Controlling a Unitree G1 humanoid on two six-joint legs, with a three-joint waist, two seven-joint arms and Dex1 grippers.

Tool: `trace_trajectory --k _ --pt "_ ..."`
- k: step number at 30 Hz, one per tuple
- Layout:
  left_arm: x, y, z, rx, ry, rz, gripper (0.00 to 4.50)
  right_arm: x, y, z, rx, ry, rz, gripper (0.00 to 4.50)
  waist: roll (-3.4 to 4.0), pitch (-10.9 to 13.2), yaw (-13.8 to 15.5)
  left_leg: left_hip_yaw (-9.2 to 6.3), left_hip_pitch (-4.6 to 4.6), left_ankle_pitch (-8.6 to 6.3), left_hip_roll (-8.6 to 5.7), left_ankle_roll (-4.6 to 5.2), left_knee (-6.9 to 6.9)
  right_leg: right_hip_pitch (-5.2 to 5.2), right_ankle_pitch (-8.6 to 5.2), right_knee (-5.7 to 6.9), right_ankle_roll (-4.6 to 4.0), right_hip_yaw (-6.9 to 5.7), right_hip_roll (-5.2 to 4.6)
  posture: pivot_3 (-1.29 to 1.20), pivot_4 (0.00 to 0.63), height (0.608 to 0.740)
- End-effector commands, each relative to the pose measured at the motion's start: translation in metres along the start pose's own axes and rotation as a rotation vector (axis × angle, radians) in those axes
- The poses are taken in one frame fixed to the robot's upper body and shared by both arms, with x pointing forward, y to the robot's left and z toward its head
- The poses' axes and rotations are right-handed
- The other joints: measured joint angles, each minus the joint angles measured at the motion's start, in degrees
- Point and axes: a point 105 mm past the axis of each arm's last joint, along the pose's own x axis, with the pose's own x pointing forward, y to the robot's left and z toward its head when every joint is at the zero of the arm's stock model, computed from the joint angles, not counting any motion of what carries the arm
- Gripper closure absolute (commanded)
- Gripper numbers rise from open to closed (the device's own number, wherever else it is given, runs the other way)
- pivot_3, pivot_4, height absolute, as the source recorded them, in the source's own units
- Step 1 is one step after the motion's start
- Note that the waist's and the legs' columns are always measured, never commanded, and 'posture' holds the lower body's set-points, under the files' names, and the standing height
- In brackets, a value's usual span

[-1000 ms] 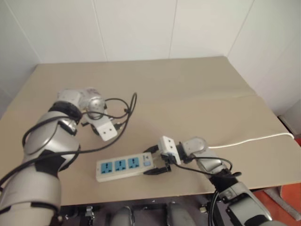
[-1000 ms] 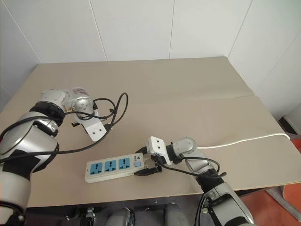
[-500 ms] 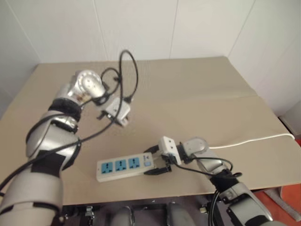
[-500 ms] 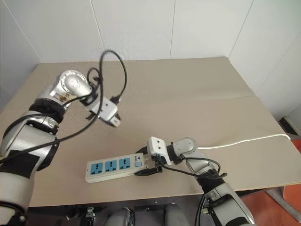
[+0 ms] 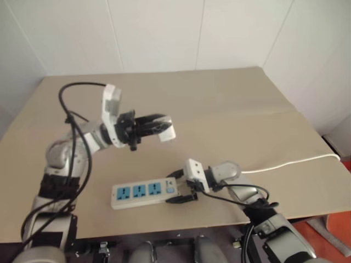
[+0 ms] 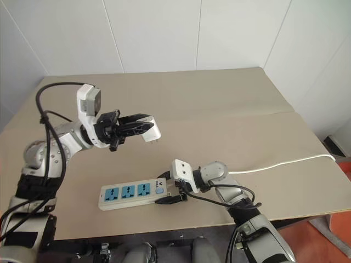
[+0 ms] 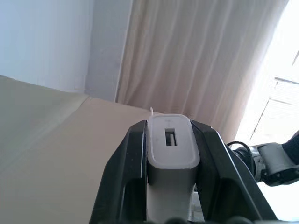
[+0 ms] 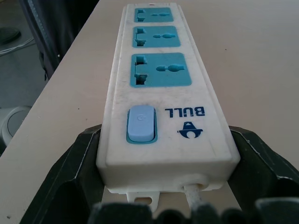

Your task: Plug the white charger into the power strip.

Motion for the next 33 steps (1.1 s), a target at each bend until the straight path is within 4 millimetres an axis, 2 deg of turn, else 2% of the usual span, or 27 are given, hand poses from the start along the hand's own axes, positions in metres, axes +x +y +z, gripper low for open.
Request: trace_trajectory --k 1,3,9,14,16,26,33 --pt "-0.009 -0.007 0.003 -0.045 -0.012 0.050 3.48 0.004 0.009 -0.025 0.087 0.086 0.019 1.08 0.00 0.0 0.1 0.00 0.32 0.00 -0.01 -0.01 -0.12 0.33 0.00 -0.10 0.00 0.00 0.00 0.00 0.150 0.740" --pt "-0.014 -0.010 -0.007 -0.066 0.027 0.069 3.48 0.005 0.007 -0.027 0.093 0.093 0.006 1.08 -0.01 0.0 0.1 0.00 0.60 -0.01 0.00 -0.01 -0.18 0.62 0.00 -0.20 0.00 -0.01 0.01 0.00 0.150 0.740" --pt "-0.024 -0.021 -0.037 -0.108 0.118 0.077 3.48 0.006 0.007 -0.029 0.103 0.098 0.000 1.08 -0.01 0.0 0.0 0.03 0.62 0.01 0.02 -0.04 -0.31 0.56 0.02 -0.25 -0.04 0.02 0.05 0.00 0.150 0.740" --pt "-0.029 -0.031 -0.060 -0.119 0.204 0.013 3.48 0.008 0.007 -0.030 0.102 0.105 0.000 1.08 -0.03 0.0 0.0 0.05 0.66 0.02 0.02 -0.05 -0.35 0.58 0.05 -0.27 -0.09 0.04 0.05 0.00 0.150 0.740" --pt "-0.031 -0.034 -0.063 -0.147 0.198 -0.020 3.48 0.010 0.007 -0.030 0.100 0.105 -0.001 1.08 -0.03 0.0 -0.1 0.07 0.67 0.02 0.03 -0.06 -0.37 0.58 0.06 -0.30 -0.10 0.04 0.06 0.00 0.150 0.740" --pt "-0.047 -0.027 -0.095 -0.169 0.280 -0.112 3.48 0.018 0.014 -0.030 0.090 0.094 0.011 1.08 -0.04 -0.1 -0.2 0.56 0.88 0.02 0.27 -0.06 -0.58 0.60 0.10 -0.39 -0.18 0.17 0.31 0.00 0.150 0.740" --pt "-0.051 -0.011 -0.096 -0.192 0.243 -0.103 3.48 0.019 0.015 -0.030 0.090 0.094 0.010 1.08 -0.05 -0.1 -0.1 0.76 0.80 0.00 0.86 -0.09 -0.63 0.53 0.13 -0.54 -0.25 0.16 0.87 0.00 0.150 0.740"
